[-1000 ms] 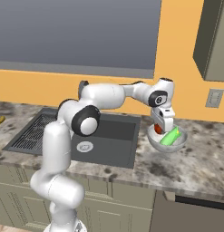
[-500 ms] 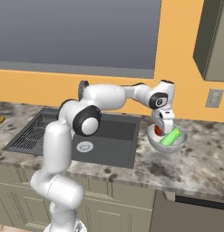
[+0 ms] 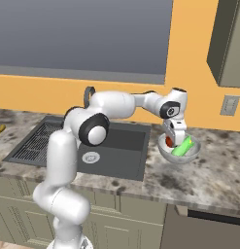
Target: There is a mixed pile of frozen fruits and vegetables on the counter. Locate all the frozen vegetables and place the items in a bowl on the counter. Take all the frozen fruits and defrost them in a running sink.
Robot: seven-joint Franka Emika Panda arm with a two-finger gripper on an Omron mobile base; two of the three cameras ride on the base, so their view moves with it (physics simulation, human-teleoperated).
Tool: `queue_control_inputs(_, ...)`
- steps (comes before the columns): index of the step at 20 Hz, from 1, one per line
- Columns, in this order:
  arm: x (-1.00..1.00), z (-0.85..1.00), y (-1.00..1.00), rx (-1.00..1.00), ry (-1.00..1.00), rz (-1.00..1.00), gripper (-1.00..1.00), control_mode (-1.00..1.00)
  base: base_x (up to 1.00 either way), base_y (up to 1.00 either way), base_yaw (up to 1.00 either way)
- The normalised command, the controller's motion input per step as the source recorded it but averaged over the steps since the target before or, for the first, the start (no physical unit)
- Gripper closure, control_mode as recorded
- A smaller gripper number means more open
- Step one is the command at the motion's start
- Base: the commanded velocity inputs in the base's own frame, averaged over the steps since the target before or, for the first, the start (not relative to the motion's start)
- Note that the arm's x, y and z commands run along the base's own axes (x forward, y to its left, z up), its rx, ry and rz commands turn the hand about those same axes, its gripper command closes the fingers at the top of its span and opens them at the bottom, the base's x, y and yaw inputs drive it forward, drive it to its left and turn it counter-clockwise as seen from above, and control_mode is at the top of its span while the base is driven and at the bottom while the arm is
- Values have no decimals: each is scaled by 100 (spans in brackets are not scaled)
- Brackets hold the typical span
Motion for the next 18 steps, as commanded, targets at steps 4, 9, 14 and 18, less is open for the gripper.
queue_control_inputs(4, 0, -7, 0, 0, 0, -1, -100, -100, 0, 0, 0)
queue_control_inputs(9, 0, -8, -1, 0, 0, -1, -100, -100, 0, 0, 0)
queue_control_inputs(14, 0, -2, 0, 0, 0, 0, -100, -100, 0, 0, 0)
queue_control_inputs(18, 0, 21, 0, 0, -2, -3, -100, -100, 0, 0, 0)
